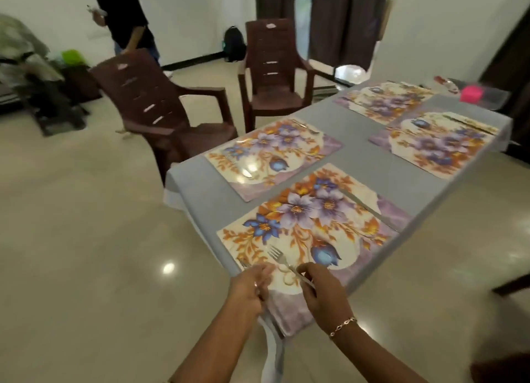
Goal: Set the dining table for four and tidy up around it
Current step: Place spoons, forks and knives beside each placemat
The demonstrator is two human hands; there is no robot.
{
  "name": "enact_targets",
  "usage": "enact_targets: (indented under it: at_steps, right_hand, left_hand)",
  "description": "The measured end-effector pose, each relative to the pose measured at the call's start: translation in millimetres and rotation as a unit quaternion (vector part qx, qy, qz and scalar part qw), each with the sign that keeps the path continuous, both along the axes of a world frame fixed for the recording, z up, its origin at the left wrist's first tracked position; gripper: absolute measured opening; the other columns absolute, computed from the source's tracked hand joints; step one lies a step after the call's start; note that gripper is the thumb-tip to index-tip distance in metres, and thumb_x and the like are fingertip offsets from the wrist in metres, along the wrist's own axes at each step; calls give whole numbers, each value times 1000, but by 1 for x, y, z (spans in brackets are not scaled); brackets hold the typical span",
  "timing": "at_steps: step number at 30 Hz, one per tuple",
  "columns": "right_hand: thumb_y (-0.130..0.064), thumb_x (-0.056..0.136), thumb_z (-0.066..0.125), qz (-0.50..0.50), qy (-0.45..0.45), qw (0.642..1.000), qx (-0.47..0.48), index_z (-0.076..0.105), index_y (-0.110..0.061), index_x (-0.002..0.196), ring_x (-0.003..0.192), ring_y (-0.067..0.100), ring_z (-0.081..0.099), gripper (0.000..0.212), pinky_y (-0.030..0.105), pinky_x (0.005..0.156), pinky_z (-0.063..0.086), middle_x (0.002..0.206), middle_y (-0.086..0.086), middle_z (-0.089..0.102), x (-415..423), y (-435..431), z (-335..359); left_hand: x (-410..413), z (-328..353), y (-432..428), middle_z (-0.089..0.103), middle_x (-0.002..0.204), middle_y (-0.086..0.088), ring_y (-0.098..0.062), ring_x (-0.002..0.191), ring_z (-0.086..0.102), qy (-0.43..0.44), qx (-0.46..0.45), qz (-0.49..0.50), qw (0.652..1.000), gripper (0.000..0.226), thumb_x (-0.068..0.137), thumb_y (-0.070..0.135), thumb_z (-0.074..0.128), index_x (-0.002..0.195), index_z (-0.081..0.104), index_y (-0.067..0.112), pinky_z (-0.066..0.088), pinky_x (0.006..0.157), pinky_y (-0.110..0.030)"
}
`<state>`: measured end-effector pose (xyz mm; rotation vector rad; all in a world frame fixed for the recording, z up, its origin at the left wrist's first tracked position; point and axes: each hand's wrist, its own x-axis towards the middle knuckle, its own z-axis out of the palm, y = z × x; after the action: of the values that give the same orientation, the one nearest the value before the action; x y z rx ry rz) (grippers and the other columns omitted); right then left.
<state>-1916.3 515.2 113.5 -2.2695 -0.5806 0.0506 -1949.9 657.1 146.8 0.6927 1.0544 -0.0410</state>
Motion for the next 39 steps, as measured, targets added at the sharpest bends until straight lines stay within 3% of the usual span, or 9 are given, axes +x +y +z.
enact_targets:
  at_steps: [2, 5, 11, 18, 25, 30, 34, 37, 39]
  right_hand:
    - [-8, 77, 47, 27, 45, 998, -19, 63, -4, 97, 81, 14, 56, 26, 12, 72, 34, 88, 11, 64, 5, 12, -6]
    - [-14, 78, 41, 64, 91, 994, -19, 61, -2, 103, 85, 16, 52, 34, 14, 76, 31, 94, 8, 60, 8, 34, -13]
    - [1, 88, 49, 62, 172, 982, -39, 56, -2, 110, 97, 25, 56, 23, 20, 77, 35, 102, 12, 61, 13, 68, -24]
    - [-9, 92, 46, 66, 218, 969, -94, 49, -15, 94, 75, 24, 56, 7, 29, 70, 46, 79, 9, 59, 16, 61, -28]
    - [-17, 93, 46, 130, 151, 954, -225, 59, -11, 98, 94, 25, 60, 16, 26, 77, 43, 99, 10, 66, 26, 53, -22]
    - [-28, 93, 45, 214, 54, 905, -364, 61, -12, 106, 99, 27, 62, 26, 30, 84, 47, 107, 9, 66, 35, 56, -13]
    - [-22, 93, 48, 255, -27, 922, -291, 53, -12, 119, 104, 26, 57, 28, 30, 86, 46, 120, 8, 56, 41, 63, -11]
    - [-16, 90, 56, 335, -62, 899, -275, 43, -10, 134, 116, 27, 53, 47, 29, 95, 44, 140, 6, 43, 42, 66, -15]
    - [-9, 72, 76, 369, -121, 885, -256, 52, -3, 126, 105, 28, 62, 60, 30, 88, 50, 134, 11, 52, 42, 63, -19]
  left_hand:
    - [-11, 0, 20, 66, 72, -10, -14, 54, 57, 7, 12, 55, 998, 15, 94, 2, 49, 80, 56, 3, 31, 27, -10]
    - [-29, -2, 41, 65, 52, -6, -10, 34, 56, -4, 6, 133, 991, 19, 95, 4, 45, 78, 54, 4, 29, 26, -9]
    - [-52, -2, 50, 55, 107, -12, -18, 68, 54, 8, -10, 197, 980, 24, 99, 10, 40, 81, 54, 6, 29, 27, -8]
    - [-51, -3, 50, 59, 83, -8, -18, 72, 55, 9, -25, 220, 975, 21, 98, 10, 42, 81, 55, 7, 33, 29, -9]
    - [-42, -6, 42, 65, 75, -7, -18, 72, 57, 12, -43, 216, 975, 21, 99, 11, 41, 83, 55, 7, 34, 29, -9]
    - [-37, -8, 39, 62, 84, -8, -18, 73, 58, 9, -37, 213, 976, 20, 99, 11, 42, 87, 57, 5, 37, 31, -10]
    - [-36, -9, 40, 62, 84, -9, -19, 73, 59, 5, -38, 219, 975, 19, 99, 11, 43, 88, 57, 5, 39, 32, -11]
    - [-36, -9, 41, 63, 82, -8, -18, 69, 62, 1, -36, 220, 975, 19, 99, 11, 44, 87, 57, 5, 42, 34, -11]
    - [-36, -10, 41, 67, 74, -8, -17, 55, 67, -8, -38, 223, 974, 18, 98, 12, 45, 88, 58, 5, 43, 35, -12]
